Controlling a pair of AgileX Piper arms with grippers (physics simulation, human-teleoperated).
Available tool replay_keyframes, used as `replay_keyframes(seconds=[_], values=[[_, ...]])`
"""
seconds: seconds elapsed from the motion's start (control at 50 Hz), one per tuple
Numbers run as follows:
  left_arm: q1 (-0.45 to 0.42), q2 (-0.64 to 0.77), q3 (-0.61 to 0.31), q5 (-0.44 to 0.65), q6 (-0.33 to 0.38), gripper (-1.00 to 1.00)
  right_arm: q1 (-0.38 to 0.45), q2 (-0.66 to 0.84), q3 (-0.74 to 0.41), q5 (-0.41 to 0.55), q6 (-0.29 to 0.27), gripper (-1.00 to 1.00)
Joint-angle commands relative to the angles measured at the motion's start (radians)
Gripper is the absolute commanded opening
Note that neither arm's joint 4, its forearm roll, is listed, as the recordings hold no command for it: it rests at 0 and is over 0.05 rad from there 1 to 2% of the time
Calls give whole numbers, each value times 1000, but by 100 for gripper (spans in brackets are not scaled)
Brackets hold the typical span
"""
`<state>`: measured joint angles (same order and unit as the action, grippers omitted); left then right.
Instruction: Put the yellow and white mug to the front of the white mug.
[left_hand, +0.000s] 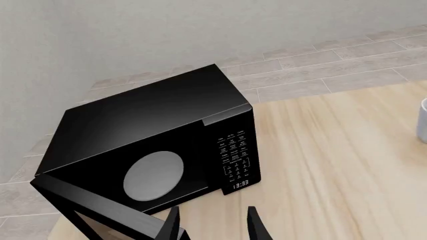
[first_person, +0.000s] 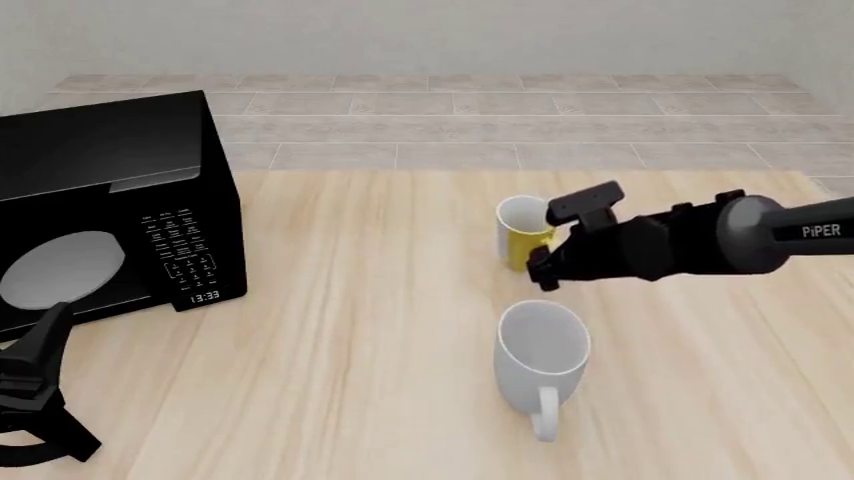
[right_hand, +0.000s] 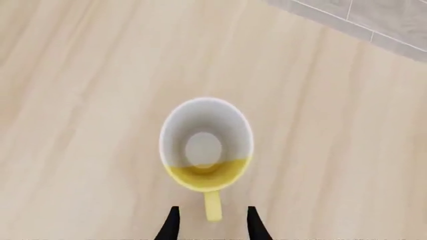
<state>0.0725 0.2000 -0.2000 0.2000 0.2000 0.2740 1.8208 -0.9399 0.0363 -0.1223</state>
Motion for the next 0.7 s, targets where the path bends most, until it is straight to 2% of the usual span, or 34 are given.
replay_keyframes(seconds=[0.02, 0.42, 0.7], values=[[0, 0, 0, 0, 0, 100, 1, -45, 2, 21, -4, 100], [0, 0, 0, 0, 0, 100, 18, -189, 47, 51, -2, 100], [0, 0, 0, 0, 0, 100, 39, -381, 124, 60, 26, 100]])
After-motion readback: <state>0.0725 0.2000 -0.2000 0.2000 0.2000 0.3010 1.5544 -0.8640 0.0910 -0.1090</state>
